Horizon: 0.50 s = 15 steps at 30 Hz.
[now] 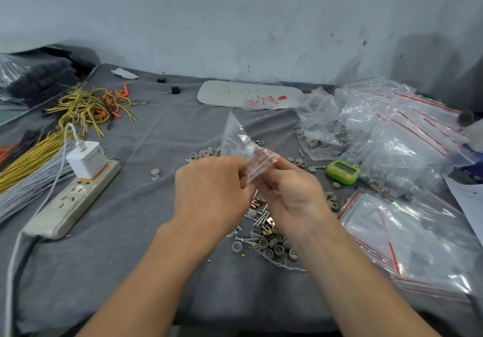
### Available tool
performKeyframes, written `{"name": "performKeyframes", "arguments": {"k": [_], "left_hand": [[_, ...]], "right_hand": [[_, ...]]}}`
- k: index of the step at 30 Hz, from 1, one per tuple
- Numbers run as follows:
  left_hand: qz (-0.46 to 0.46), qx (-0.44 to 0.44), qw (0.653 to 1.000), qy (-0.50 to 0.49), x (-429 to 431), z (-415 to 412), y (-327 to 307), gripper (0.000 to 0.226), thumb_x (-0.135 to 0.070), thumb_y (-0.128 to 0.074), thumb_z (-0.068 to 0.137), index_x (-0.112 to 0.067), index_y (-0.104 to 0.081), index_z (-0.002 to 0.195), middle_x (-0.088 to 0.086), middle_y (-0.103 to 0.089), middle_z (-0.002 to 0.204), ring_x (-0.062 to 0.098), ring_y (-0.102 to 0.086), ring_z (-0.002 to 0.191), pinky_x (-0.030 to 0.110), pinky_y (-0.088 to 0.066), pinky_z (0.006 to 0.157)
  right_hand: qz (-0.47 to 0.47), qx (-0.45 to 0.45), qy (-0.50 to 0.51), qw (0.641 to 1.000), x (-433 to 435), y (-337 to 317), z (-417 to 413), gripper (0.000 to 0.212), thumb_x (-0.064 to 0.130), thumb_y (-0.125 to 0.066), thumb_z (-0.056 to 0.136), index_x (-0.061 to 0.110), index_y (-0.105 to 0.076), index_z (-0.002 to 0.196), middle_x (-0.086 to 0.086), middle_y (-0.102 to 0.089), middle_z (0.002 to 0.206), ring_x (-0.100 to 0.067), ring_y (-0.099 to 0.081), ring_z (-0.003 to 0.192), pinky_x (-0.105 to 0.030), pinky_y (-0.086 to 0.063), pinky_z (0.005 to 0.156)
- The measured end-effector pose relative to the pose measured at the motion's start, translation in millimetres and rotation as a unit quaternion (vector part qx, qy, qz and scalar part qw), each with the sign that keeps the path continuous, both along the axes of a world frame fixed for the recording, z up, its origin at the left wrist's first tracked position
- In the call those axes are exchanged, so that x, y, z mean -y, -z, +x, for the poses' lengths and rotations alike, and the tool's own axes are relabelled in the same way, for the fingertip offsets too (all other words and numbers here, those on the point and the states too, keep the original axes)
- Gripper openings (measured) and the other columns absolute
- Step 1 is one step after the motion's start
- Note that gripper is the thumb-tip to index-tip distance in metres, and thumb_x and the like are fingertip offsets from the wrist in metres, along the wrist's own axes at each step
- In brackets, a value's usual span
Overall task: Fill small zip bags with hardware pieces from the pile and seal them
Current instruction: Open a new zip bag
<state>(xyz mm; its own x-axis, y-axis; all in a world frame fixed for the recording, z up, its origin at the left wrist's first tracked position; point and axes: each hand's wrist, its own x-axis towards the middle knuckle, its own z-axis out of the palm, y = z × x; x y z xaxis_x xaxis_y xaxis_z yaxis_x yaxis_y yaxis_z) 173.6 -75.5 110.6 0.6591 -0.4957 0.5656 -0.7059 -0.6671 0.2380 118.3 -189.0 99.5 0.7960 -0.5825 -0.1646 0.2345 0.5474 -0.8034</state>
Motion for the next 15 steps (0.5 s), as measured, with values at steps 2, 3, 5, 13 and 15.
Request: {"name": "performKeyframes", "arguments": {"k": [2, 3, 5, 13, 15], "left_hand": [[-0.011, 0.020, 1.000, 0.011, 5, -6, 0, 0.035, -0.033, -0.062, 0.060, -0.025, -0.029, 0.053, -0.007, -0.037, 0.048, 0.018, -0.037, 0.052, 0.021, -0.011, 0.049], [-0.020, 0.033, 0.999, 0.017, 5, -8, -1, 0.040, -0.025, -0.067, 0.055, -0.025, -0.027, 0.054, -0.008, -0.033, 0.049, 0.019, -0.035, 0.051, 0.020, -0.009, 0.050], [-0.044, 0.050, 0.998, 0.022, 1, -8, -1, 0.043, -0.013, -0.071, 0.046, -0.028, -0.031, 0.056, -0.010, -0.024, 0.050, 0.019, -0.030, 0.051, 0.016, -0.009, 0.051], [-0.056, -0.026, 0.998, -0.009, -9, 3, 1, 0.014, -0.039, -0.061, 0.064, -0.030, -0.050, 0.063, -0.013, -0.054, 0.056, 0.013, -0.048, 0.059, 0.018, -0.022, 0.051], [-0.030, -0.033, 0.999, -0.028, -9, 6, 3, 0.017, -0.040, -0.062, 0.067, -0.029, -0.049, 0.063, -0.013, -0.055, 0.056, 0.016, -0.048, 0.060, 0.022, -0.023, 0.050]], "right_hand": [[-0.234, -0.058, 0.025, 0.970, -3, 3, 1, 0.028, -0.004, -0.067, 0.085, 0.020, -0.080, 0.081, 0.001, -0.078, 0.079, -0.008, -0.070, 0.073, -0.024, -0.058, 0.069], [-0.385, -0.101, 0.039, 0.917, -3, 4, 2, 0.025, 0.008, -0.067, 0.080, 0.027, -0.077, 0.067, 0.009, -0.073, 0.067, -0.001, -0.063, 0.064, -0.019, -0.050, 0.060], [-0.562, -0.147, 0.010, 0.814, -2, 4, 8, 0.021, 0.025, -0.053, 0.075, 0.028, -0.070, 0.062, 0.011, -0.067, 0.063, -0.001, -0.059, 0.063, -0.020, -0.044, 0.059], [-0.122, 0.031, -0.138, 0.982, -7, 2, 16, 0.044, -0.020, -0.049, 0.089, 0.012, -0.079, 0.086, -0.006, -0.077, 0.085, -0.015, -0.074, 0.074, -0.025, -0.059, 0.066], [0.032, 0.052, -0.101, 0.993, -8, 2, 18, 0.032, -0.020, -0.050, 0.091, 0.002, -0.075, 0.091, -0.015, -0.074, 0.086, -0.020, -0.072, 0.068, -0.028, -0.062, 0.063]]}}
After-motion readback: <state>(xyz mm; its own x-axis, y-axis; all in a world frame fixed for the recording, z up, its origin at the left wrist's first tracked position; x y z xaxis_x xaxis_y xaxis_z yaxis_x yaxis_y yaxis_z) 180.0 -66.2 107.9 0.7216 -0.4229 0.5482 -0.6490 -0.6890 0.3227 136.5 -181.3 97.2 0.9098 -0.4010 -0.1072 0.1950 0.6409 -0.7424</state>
